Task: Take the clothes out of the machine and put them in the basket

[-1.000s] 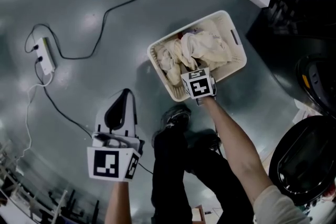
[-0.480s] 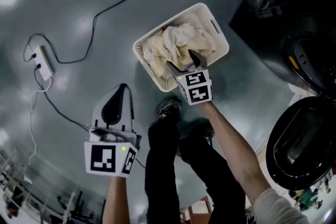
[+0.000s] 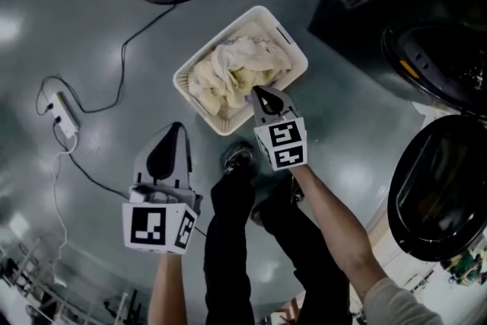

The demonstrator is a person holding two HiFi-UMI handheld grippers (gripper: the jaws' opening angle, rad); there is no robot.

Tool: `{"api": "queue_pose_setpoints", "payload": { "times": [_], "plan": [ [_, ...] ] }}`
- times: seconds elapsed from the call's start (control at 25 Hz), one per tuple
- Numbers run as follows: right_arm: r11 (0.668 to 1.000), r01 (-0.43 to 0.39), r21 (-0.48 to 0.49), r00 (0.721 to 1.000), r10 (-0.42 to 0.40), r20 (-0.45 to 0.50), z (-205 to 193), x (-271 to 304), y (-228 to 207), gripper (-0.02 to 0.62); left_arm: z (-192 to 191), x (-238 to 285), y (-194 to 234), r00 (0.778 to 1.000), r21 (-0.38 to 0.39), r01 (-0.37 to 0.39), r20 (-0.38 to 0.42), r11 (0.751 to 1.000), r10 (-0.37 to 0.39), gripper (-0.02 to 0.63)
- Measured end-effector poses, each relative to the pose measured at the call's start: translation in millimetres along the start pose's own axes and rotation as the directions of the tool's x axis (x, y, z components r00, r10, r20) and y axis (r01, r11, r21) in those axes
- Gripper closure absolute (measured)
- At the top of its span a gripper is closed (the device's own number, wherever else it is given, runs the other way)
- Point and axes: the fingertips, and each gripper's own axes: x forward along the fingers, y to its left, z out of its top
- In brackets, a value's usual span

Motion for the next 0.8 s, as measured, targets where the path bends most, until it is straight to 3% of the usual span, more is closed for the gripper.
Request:
{"api": "queue_pose_setpoints", "payload": {
  "times": [0.16,0.36,0.6,0.8],
  "plan": [
    [0.994,0.066,0.085,0.995,-0.072,0.068,9.2,-50.0,-30.8,0.571,5.4,14.2,-34.8,0.997,0.047,0.076,-0.035,0.996,-0.074,0.588],
    [0.964,0.186,0.192,0.97,-0.21,0.118,4.9,-134.9,-95.2,0.571,18.8,42.7,-106.0,0.981,0.092,0.19,-0.061,0.977,-0.185,0.589],
    [0.868,0.371,0.329,0.896,-0.427,0.117,-18.7,-257.7,-167.4,0.571,47.5,65.5,-210.1,0.93,0.182,0.365,-0.106,0.913,-0.351,0.589],
    [0.807,0.445,0.388,0.848,-0.519,0.108,-23.3,-350.9,-190.8,0.571,76.6,53.9,-281.8,0.897,0.224,0.441,-0.132,0.869,-0.421,0.589]
  ]
}}
